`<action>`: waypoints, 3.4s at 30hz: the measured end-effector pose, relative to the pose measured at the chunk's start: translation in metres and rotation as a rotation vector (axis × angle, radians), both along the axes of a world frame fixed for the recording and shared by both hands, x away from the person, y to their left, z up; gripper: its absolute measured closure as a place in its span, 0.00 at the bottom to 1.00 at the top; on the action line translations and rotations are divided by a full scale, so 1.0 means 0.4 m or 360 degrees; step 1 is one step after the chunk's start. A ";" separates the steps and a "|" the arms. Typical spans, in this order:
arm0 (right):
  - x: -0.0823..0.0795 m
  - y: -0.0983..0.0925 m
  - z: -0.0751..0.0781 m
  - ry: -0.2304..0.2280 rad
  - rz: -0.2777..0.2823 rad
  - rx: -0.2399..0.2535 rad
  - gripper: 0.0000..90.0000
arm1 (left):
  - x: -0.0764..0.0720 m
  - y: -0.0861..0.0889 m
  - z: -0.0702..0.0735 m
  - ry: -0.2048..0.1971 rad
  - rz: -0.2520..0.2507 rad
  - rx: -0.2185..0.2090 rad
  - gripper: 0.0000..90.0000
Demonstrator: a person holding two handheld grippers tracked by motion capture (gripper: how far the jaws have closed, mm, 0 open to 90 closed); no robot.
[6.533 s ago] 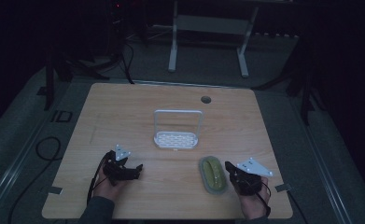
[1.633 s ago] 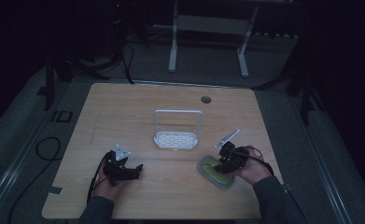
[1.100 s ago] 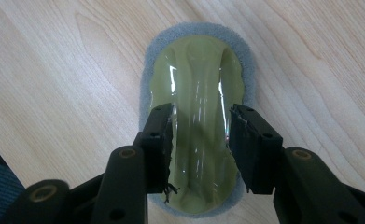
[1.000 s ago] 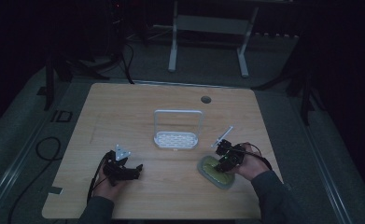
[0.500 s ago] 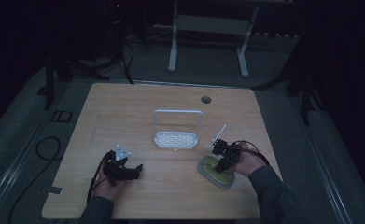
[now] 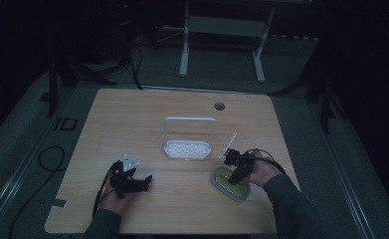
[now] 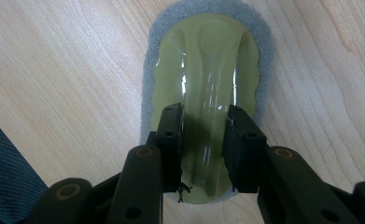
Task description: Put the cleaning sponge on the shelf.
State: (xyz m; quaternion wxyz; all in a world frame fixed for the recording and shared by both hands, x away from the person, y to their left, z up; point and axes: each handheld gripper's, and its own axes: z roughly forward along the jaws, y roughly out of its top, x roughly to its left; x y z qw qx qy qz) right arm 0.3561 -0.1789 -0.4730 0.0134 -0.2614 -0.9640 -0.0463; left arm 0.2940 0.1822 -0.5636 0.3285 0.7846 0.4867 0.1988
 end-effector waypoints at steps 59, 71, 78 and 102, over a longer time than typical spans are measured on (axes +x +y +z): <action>0.007 0.082 0.071 -0.0276 0.0333 -0.0058 0.80 | 0.000 0.000 0.000 -0.0001 0.0002 -0.0002 0.13; 0.012 0.119 0.084 -0.0338 0.0405 -0.0048 0.80 | 0.000 0.000 0.000 -0.0001 0.0001 0.0000 0.13; 0.017 0.144 0.088 -0.0381 0.0443 -0.0039 0.80 | 0.000 0.000 0.000 -0.0001 0.0001 -0.0001 0.13; 0.025 0.207 0.104 -0.0482 0.0574 -0.0009 0.80 | 0.000 0.000 0.000 -0.0001 0.0001 -0.0001 0.13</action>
